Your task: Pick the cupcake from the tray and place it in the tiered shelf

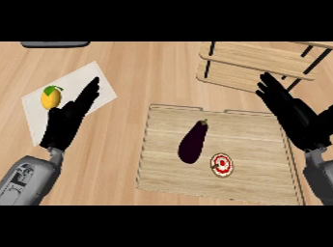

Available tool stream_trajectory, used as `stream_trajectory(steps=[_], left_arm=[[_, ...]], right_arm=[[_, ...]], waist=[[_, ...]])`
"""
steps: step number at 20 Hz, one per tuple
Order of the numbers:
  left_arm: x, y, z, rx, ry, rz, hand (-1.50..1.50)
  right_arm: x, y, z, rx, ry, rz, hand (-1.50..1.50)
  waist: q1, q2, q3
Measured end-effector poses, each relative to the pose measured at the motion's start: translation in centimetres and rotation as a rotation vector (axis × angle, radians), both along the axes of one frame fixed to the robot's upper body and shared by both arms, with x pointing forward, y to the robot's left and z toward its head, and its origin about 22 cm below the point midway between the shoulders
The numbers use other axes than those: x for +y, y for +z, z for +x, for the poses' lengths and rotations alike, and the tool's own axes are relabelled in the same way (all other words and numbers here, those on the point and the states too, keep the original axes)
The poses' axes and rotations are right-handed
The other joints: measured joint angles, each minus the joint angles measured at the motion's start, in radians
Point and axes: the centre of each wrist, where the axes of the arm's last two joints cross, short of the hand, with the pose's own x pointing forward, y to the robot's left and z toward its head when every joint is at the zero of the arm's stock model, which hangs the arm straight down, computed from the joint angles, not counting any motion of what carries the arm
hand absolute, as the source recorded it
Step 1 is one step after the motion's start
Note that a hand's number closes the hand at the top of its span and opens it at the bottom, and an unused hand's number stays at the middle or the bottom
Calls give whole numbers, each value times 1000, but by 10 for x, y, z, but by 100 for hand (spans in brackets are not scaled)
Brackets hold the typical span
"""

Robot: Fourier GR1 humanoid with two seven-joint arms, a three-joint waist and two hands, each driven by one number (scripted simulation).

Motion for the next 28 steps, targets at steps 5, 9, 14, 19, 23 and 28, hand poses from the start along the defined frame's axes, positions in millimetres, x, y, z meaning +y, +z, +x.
stream_trajectory(steps=[5,9,14,19,23,28], left_arm=[[24,-27,-16,133,161,-61,0],[40,-52,-35,272,282,-139,0],[48,-69,-51,348,332,-206,0],[58,-68,-55,368,348,-225,0],[56,-68,-60,375,348,-228,0],[58,-68,-61,379,352,-227,0]], right_arm=[[-28,31,-3,-187,-64,-135,150],[-77,42,-13,-179,-215,-454,150],[-100,22,-33,-140,-256,-481,-150],[-103,33,-54,-148,-91,-503,-150],[-92,58,-66,-118,33,-529,-150],[-56,97,-77,-64,149,-615,-150]], waist=[[-4,3,-17],[-11,6,-27],[-8,8,-24],[-11,8,-23],[-11,7,-24],[-9,7,-25]])
